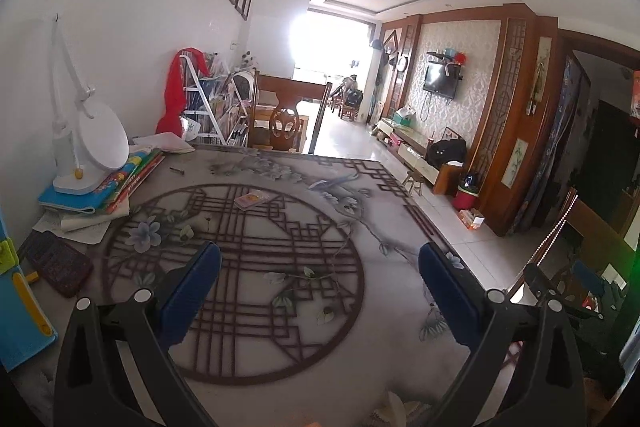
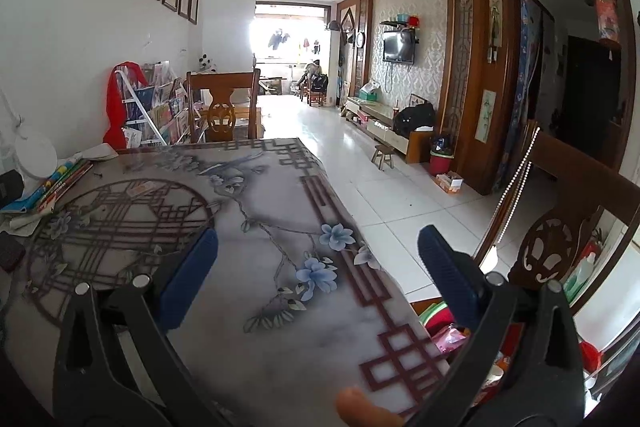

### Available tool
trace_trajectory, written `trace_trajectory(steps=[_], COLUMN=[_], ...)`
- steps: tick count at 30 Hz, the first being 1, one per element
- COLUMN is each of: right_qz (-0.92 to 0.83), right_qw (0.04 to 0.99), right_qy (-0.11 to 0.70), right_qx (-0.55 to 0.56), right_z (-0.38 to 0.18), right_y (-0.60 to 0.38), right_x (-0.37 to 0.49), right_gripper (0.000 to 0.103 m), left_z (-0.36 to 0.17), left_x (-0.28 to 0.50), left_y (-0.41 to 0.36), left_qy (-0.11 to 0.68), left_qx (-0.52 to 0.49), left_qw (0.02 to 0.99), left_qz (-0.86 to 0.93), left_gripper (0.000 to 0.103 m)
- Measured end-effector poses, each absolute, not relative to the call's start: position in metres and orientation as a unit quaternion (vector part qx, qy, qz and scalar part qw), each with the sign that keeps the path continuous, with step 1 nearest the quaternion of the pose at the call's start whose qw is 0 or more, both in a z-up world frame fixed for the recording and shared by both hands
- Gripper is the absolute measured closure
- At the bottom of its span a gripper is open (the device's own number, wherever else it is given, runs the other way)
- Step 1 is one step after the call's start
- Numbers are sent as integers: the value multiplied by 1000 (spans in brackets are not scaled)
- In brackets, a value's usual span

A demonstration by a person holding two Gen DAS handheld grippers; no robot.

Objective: Collect trash

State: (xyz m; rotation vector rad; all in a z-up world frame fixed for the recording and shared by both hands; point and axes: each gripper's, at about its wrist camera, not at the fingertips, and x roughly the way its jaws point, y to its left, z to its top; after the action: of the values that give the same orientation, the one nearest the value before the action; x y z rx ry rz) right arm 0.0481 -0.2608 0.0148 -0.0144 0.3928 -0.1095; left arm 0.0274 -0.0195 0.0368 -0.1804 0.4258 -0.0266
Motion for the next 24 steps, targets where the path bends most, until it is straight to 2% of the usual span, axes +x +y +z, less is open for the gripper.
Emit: trace_trajectory(steps=[24], right_qz=[-59], right_qw=[978], right_qy=[202], right_qx=[-3], right_z=[11], right_y=[-266], right_x=[49], right_gripper=[5], left_z=[32], left_x=[30], left_y=[-21], left_qy=[228], left_qx=[-88], left_qw=[970], left_qz=[-16], left_gripper=[8])
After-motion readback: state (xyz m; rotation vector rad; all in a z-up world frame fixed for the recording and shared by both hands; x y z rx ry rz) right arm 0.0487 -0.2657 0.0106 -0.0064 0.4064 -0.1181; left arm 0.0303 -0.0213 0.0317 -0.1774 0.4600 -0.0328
